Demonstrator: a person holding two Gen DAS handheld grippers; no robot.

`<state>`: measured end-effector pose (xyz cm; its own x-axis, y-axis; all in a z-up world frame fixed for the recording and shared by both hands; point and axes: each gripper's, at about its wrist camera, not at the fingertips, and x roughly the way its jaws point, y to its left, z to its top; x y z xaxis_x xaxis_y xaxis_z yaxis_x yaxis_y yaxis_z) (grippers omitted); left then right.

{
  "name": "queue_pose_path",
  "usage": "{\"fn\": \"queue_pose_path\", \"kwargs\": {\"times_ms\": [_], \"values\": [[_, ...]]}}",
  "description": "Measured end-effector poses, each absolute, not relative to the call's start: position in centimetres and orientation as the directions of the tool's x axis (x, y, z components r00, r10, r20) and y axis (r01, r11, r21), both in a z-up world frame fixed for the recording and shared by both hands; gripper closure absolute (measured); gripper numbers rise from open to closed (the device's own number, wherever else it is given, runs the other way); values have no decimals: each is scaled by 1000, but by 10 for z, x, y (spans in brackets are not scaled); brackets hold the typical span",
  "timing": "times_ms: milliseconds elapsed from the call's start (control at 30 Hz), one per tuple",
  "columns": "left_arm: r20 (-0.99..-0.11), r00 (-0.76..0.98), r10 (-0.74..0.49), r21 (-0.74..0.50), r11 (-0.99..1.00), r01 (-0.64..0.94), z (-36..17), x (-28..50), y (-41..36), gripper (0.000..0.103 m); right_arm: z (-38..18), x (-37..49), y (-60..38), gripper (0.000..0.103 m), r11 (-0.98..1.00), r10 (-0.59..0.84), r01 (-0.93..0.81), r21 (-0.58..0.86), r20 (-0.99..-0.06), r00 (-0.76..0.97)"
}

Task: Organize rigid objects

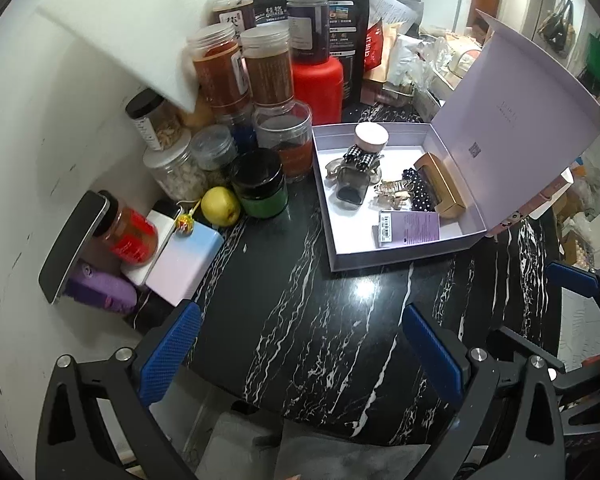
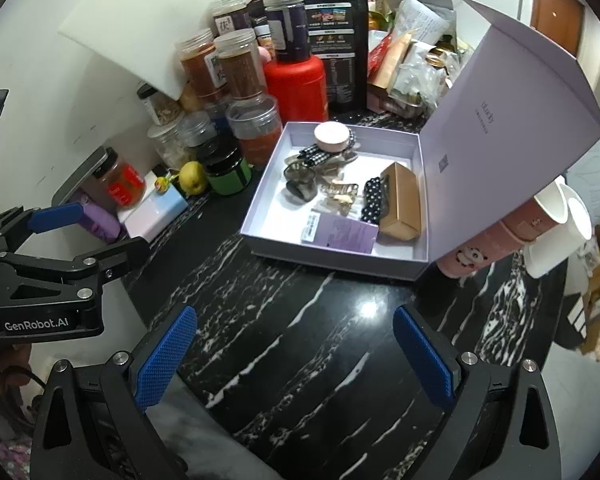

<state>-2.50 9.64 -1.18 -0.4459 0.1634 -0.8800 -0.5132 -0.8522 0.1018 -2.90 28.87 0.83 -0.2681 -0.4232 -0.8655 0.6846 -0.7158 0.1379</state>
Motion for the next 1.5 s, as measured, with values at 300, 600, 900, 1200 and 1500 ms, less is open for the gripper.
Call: {"fn": "queue_pose_path", "kwargs": {"times_ms": [300,600,900,1200,1500], "values": [[-875,-456,160,99,-863,-495,-9,-18,91,0,7,-24,292,3,-711,-426,690,138,-865,-265],[-871,-467,155,108,-866,-489,-5,-14,87,0,11,-21,294,3,-702,-439,698,142,-857,-268],[-874,-464,147,108,-871,-479,-4,-11,81,0,13,-16,294,3,-696,-445,704,144,-855,-266],[-873,-465,143,108,-875,-473,-4,-8,77,0,13,-14,294,3,-696,-446,704,143,-855,-267],[-872,-469,139,113,-875,-470,-2,-5,76,0,13,-14,294,3,-696,-446,703,145,-855,-266]]}}
